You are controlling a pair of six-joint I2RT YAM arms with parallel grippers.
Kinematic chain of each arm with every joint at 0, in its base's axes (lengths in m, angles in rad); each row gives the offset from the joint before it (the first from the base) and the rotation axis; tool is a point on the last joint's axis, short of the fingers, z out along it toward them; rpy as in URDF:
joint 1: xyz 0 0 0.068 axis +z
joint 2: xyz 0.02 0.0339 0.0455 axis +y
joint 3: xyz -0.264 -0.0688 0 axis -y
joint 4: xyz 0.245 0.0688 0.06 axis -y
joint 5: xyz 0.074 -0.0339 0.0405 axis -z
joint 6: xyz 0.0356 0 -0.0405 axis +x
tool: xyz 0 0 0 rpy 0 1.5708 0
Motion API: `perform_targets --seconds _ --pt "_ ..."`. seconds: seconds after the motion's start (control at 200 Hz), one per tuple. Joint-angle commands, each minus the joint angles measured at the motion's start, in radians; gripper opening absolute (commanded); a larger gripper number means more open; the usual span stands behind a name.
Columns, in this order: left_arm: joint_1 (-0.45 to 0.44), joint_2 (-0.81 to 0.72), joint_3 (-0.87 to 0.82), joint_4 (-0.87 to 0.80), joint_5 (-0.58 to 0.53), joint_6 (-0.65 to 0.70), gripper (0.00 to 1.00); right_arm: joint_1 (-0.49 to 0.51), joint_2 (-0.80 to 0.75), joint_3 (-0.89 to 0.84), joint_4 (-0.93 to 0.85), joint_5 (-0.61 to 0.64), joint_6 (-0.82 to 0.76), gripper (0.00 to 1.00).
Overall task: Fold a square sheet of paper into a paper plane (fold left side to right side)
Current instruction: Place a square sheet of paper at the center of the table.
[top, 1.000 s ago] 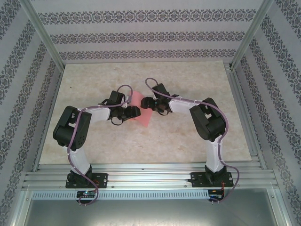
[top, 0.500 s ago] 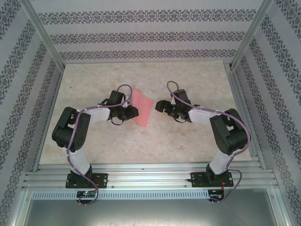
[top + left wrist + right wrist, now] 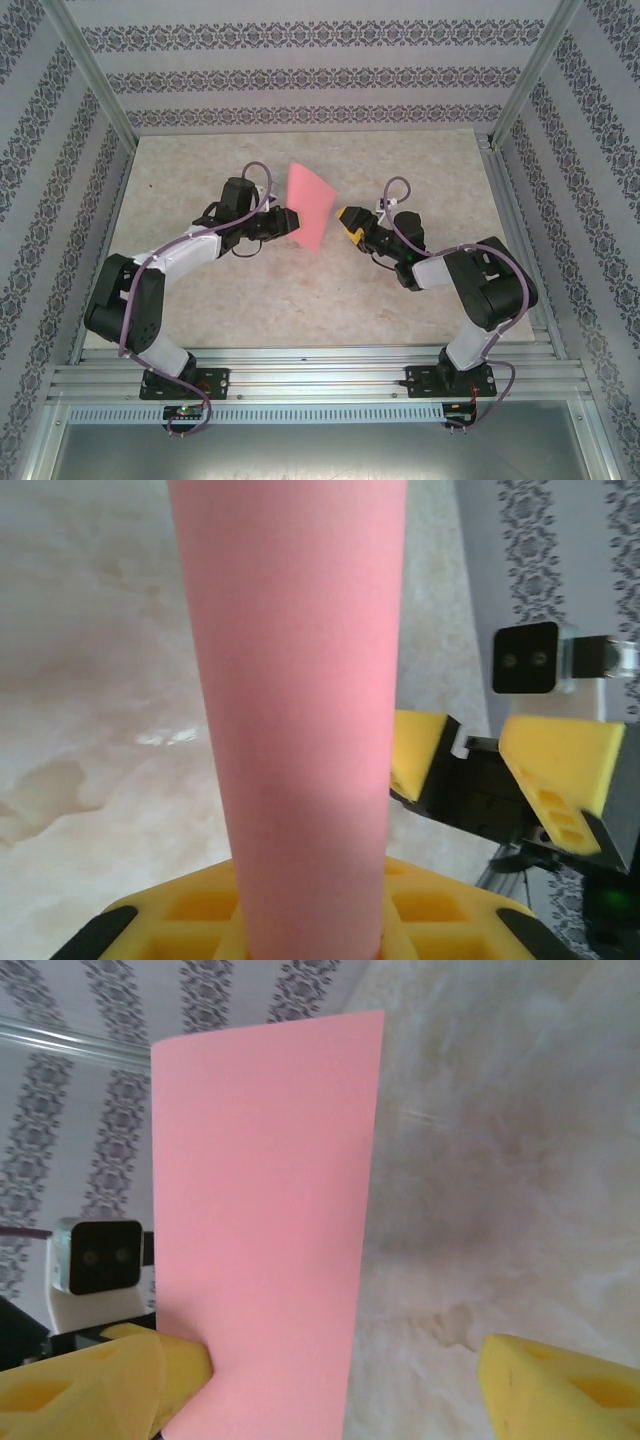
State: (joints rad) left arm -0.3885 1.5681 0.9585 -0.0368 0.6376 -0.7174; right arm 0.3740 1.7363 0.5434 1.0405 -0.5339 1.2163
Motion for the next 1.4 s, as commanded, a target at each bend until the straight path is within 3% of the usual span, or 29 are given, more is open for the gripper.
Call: perform_targets --seconds 0.0,0.405,0.545,0.889,1.114,1.209,1.394 --pt "-0.012 -0.040 0.016 0.054 0.036 -0.035 0.25 -0.008 0.050 -0.029 0.311 -0.015 0.141 0.81" --pt "-0.039 -0.054 0.035 0.127 0.102 -0.094 0.25 0.015 0.101 0.031 0.343 -0.026 0.197 0.78" --pt "-0.047 -0.049 0.043 0.127 0.108 -0.094 0.25 0.020 0.091 0.042 0.343 -0.024 0.211 0.72" --pt "-0.052 -0.037 0.053 0.090 0.093 -0.081 0.25 0.008 0.005 0.037 0.272 -0.024 0.178 0.41" --pt "-0.053 -0.024 0.054 0.069 0.080 -0.070 0.26 -0.003 -0.088 0.027 0.159 -0.024 0.105 0.11" --pt "-0.052 -0.035 0.061 0.032 0.055 -0.040 0.37 -0.008 -0.143 0.029 0.084 -0.026 0.057 0.00" --pt "-0.027 -0.140 0.075 -0.130 -0.065 0.095 0.71 -0.024 -0.335 0.073 -0.289 -0.057 -0.214 0.00"
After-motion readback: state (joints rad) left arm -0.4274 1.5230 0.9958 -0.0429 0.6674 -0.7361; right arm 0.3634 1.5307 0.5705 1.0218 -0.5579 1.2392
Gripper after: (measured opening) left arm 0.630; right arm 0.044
